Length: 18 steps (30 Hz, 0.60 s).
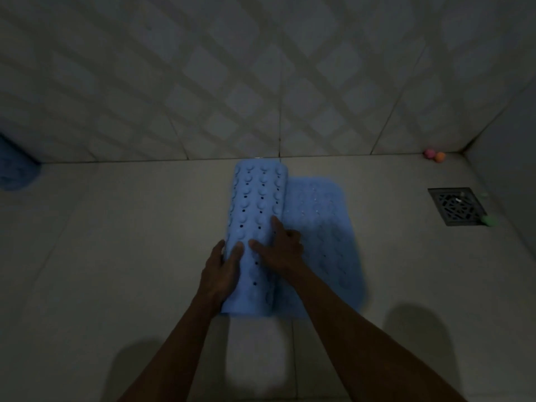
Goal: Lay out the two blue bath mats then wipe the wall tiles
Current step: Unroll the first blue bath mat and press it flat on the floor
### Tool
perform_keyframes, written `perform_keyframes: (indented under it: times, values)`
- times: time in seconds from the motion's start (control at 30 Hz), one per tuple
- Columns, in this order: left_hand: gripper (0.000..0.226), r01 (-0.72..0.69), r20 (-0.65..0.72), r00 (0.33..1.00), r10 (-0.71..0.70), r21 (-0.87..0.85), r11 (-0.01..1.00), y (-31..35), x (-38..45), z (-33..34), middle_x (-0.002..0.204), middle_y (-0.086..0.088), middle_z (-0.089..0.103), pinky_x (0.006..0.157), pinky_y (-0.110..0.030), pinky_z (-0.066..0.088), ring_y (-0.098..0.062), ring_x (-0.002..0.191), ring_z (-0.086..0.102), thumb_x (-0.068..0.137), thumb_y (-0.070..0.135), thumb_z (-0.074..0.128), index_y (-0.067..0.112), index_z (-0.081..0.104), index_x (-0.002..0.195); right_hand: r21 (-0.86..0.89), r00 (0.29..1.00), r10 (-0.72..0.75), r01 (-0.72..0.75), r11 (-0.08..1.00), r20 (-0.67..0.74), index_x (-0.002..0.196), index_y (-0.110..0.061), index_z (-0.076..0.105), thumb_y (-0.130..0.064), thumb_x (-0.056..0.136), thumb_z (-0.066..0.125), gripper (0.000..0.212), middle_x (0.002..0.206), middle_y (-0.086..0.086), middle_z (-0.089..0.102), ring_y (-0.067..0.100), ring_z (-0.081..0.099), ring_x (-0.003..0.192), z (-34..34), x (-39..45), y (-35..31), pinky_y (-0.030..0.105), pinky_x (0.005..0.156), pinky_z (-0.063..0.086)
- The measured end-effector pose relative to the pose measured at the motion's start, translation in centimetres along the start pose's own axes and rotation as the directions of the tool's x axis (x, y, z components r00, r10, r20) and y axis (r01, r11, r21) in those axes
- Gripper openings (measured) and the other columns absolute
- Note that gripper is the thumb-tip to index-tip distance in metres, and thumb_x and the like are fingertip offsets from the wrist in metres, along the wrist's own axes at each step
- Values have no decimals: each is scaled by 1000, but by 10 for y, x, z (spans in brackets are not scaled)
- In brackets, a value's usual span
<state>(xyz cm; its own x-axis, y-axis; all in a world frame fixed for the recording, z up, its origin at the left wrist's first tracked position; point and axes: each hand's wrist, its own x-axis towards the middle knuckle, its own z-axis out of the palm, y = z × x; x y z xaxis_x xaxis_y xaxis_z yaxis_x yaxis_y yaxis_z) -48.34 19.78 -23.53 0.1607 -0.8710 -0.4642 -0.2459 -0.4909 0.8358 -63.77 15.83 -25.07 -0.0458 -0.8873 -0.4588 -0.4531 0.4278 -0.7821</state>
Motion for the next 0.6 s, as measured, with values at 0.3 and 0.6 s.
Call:
perform_keyframes:
  times: [0.3,0.6]
  values:
    - [67,16,-121,993,8,195,981,-7,-19,-29,148,-7,51,105,-33,43,-26,127,54,99,61,40,23,34,154,142,989,-129,137,980,-69,153,-35,24,-80,54,77,121,152,7,41,31,48,135,46,19,-5,52,107,47]
    - [41,-121,-155,971,182,339,933,6,-17,-21,115,-5,64,74,-24,41,-24,101,64,104,40,42,10,54,130,138,986,-129,113,984,110,160,-25,15,-51,74,80,110,163,6,28,28,33,147,45,12,-10,49,117,35]
